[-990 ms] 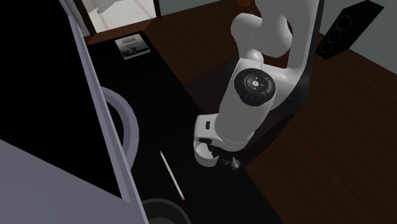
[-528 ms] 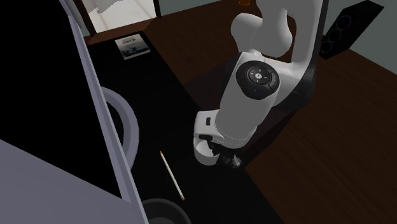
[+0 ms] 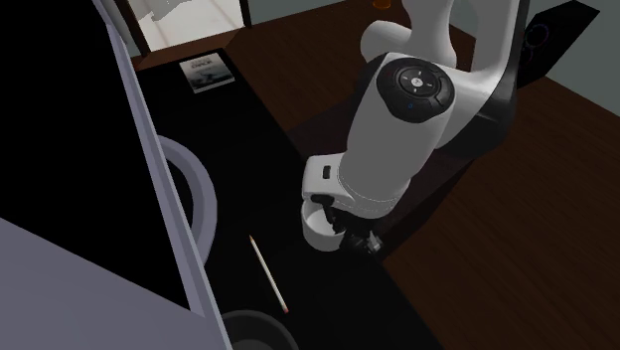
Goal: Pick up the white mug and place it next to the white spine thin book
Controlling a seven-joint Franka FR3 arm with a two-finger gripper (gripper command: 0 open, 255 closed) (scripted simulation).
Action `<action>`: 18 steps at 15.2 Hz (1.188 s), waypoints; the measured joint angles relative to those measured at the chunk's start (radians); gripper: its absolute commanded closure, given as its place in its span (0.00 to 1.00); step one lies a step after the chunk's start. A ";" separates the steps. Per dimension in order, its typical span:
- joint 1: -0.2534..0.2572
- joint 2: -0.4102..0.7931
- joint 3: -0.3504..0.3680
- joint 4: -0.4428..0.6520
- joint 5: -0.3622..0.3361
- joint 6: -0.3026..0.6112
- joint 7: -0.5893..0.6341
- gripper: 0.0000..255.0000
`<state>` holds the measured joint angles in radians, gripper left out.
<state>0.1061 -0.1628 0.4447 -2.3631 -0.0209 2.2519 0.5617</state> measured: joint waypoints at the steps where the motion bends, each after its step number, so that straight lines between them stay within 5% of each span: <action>1: 0.001 -0.009 -0.001 0.004 0.005 -0.012 -0.004 1.00; 18: 0.003 -0.103 -0.033 0.143 0.044 -0.237 -0.059 1.00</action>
<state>0.1091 -0.2663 0.4116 -2.2204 0.0232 2.0146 0.5023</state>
